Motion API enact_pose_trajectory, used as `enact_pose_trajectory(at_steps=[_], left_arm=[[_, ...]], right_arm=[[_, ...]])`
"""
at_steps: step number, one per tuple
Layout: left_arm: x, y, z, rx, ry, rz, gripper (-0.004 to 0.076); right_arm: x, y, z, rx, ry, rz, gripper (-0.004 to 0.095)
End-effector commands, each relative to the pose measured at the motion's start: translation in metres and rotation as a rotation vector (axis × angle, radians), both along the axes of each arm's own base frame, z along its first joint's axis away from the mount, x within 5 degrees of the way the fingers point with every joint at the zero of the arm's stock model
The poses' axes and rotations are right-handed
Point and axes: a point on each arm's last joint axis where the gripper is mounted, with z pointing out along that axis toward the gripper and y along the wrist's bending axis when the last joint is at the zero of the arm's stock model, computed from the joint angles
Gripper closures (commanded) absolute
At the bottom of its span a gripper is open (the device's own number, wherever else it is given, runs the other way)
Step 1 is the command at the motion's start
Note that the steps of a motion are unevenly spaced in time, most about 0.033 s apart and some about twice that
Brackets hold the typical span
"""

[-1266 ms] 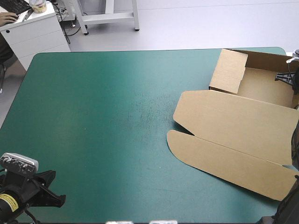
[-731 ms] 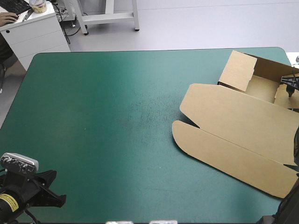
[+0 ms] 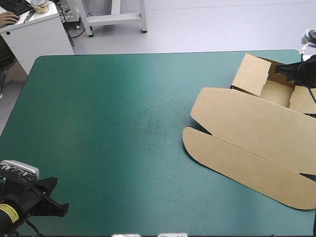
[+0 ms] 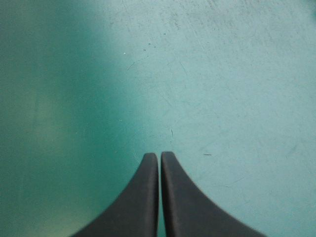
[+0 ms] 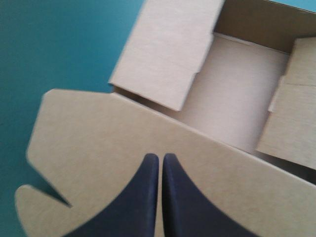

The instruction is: Fold the box

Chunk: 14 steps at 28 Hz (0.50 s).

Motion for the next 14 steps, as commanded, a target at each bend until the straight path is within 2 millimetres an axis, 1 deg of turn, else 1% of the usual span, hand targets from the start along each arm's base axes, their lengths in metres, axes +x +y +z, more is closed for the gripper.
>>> enact_pose_trajectory(at_steps=[1, 2, 3, 6, 8, 10, 13, 14], left_arm=[[0.003, -0.001, 0.014, -0.042, -0.106, -0.002, 0.0727], [0.001, -0.001, 0.017, -0.064, -0.156, -0.006, 0.0727], [0.000, 0.000, 0.019, -0.077, -0.185, -0.008, 0.0727], [-0.006, 0.004, 0.022, -0.092, -0.260, -0.006, 0.0727], [-0.008, 0.005, 0.020, -0.108, -0.303, -0.010, 0.0727], [-0.011, 0.006, 0.015, -0.123, -0.333, -0.014, 0.0727], [-0.017, 0.008, 0.005, -0.140, -0.373, -0.018, 0.0727], [-0.018, 0.009, 0.003, -0.143, -0.386, -0.019, 0.0727]], right_arm=[[-0.051, 0.043, 0.027, -0.022, -0.193, 0.145, 0.0913], [-0.072, 0.059, 0.025, -0.045, -0.227, 0.218, 0.0913], [-0.085, 0.067, 0.022, -0.058, -0.251, 0.258, 0.0913], [-0.123, 0.081, 0.009, -0.111, -0.339, 0.353, 0.0913], [-0.143, 0.083, 0.000, -0.135, -0.420, 0.364, 0.0913], [-0.164, 0.081, -0.014, -0.136, -0.469, 0.346, 0.0913], [-0.187, 0.079, -0.037, -0.140, -0.500, 0.328, 0.0913], [-0.192, 0.078, -0.047, -0.139, -0.497, 0.324, 0.0913]])
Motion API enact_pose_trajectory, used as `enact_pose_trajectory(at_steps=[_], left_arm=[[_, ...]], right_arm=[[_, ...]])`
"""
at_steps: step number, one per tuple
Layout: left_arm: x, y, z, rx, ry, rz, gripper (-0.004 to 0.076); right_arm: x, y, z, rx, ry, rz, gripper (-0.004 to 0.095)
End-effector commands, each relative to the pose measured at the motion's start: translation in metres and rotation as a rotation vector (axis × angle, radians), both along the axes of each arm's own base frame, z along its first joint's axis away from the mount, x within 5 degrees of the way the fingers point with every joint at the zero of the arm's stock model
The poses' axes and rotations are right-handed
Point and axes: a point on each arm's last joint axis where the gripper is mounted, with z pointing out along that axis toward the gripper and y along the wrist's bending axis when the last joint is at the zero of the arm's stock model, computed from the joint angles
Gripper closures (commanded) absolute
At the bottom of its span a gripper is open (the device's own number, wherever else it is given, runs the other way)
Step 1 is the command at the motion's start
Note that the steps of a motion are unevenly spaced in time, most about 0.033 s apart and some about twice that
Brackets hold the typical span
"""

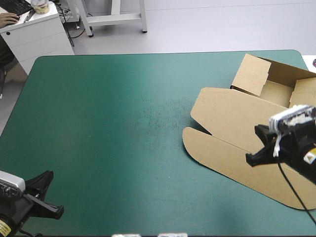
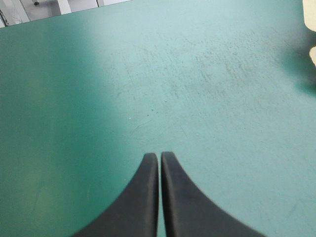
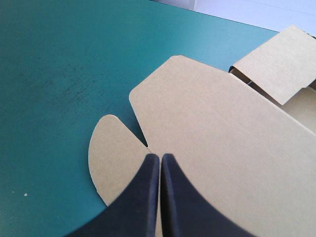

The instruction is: Fold the box

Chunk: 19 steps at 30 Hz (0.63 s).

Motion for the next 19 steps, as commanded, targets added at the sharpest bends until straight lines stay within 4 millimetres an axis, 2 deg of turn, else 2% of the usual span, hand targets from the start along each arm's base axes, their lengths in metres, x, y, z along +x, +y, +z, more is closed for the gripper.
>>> enact_pose_trajectory(at_steps=[1, 4, 9, 19], left_arm=[[-0.003, 0.001, 0.004, -0.055, -0.131, -0.010, 0.0727], [-0.007, 0.002, -0.003, -0.074, -0.183, -0.015, 0.0727], [-0.009, 0.003, -0.017, -0.088, -0.220, -0.020, 0.0727], [-0.005, 0.002, -0.035, -0.055, -0.188, -0.015, 0.0727]], right_arm=[[-0.021, -0.003, -0.014, 0.024, -0.134, -0.032, 0.0913], [-0.035, -0.005, -0.037, 0.033, -0.160, -0.051, 0.0913], [-0.047, -0.007, -0.066, 0.079, -0.156, -0.082, 0.0913], [-0.068, -0.010, -0.101, 0.073, -0.219, -0.103, 0.0913]])
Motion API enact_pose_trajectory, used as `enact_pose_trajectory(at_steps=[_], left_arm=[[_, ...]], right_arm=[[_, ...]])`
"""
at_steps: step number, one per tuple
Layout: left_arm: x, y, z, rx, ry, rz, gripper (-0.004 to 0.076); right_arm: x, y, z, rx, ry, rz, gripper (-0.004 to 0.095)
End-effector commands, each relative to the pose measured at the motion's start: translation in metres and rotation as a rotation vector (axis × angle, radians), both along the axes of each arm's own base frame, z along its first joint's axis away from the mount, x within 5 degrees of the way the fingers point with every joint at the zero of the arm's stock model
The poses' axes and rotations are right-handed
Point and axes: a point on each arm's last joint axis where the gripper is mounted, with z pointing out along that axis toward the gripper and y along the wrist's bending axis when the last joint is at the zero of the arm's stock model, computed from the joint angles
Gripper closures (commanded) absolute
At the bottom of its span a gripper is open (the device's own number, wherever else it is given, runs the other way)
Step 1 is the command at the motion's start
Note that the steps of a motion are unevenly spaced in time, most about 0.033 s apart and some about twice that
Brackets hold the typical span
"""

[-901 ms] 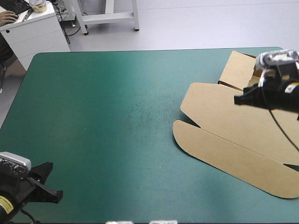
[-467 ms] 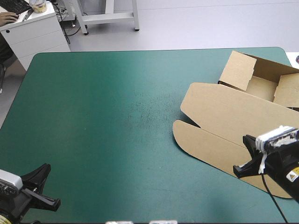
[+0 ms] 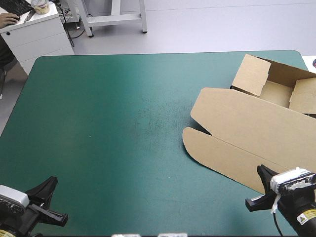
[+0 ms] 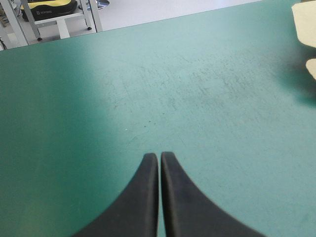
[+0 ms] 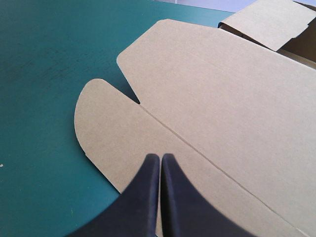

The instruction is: Fold the box

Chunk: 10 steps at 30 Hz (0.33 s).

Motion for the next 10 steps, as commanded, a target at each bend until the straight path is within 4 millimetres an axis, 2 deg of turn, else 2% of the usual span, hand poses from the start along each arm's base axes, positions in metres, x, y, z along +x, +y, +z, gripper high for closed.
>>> enact_pose_trajectory(at_steps=[1, 5, 10], left_arm=[[0.005, -0.002, 0.005, -0.009, -0.058, -0.002, 0.0727], [0.005, -0.002, 0.004, -0.009, -0.059, -0.003, 0.0727], [0.005, -0.002, 0.004, -0.009, -0.059, -0.003, 0.0727]], right_arm=[[-0.004, -0.002, 0.004, 0.022, -0.102, -0.022, 0.0913], [-0.013, -0.005, -0.009, 0.025, -0.122, -0.048, 0.0913], [-0.024, -0.011, -0.010, 0.041, -0.162, -0.122, 0.0913]])
